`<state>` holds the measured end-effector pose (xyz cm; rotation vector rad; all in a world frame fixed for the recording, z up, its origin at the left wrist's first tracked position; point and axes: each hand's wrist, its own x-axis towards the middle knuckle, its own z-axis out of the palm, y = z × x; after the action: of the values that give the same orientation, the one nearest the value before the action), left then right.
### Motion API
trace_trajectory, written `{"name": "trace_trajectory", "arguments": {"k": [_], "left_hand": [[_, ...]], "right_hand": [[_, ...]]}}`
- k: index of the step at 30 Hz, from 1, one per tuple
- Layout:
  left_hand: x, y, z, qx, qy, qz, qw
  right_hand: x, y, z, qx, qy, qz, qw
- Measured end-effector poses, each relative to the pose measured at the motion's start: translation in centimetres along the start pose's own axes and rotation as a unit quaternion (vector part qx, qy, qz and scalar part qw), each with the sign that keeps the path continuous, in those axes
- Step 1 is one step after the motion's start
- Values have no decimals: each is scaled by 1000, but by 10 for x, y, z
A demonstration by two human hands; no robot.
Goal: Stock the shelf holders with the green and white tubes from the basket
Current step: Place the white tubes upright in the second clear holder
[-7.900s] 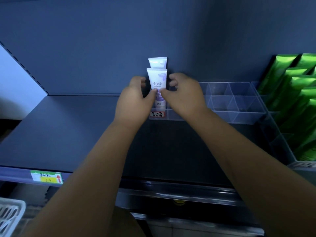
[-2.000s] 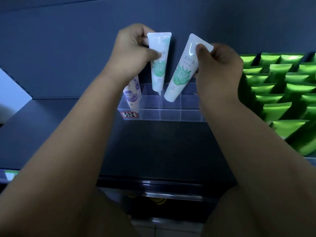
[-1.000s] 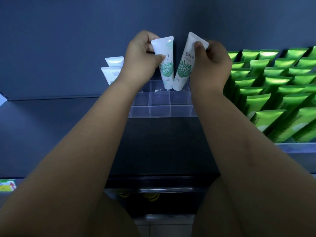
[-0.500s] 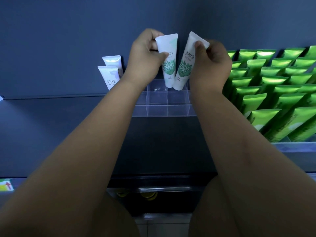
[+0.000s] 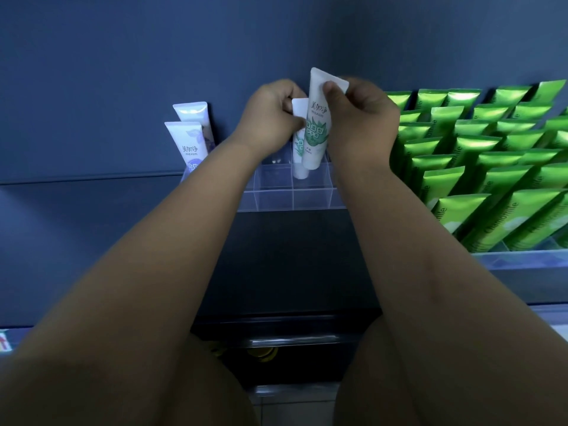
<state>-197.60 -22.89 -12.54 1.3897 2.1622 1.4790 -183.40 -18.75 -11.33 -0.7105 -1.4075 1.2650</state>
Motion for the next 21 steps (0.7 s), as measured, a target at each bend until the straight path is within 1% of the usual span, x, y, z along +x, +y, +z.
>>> {"name": "trace_trajectory", "arguments": {"k": [8,12,15,18,21], "left_hand": [[2,-12,-3,-35,-4,13,999],[7,-10,5,-29,-5,33,999],[11,-17,7,-13,9,30,999],[12,-21,2,-22,18,32,999],[10,-20,0,-31,27,33,999]], "right_hand": [[2,-7,-8,-44,-10,-15,999],[4,-6,-9,-52,-5,-19,998],[4,-6,-8,-58,-32,-22,998],[2,-3,-5,-89,-63,-31,994],[1,4,-4,-98,-74,-7,992]]}}
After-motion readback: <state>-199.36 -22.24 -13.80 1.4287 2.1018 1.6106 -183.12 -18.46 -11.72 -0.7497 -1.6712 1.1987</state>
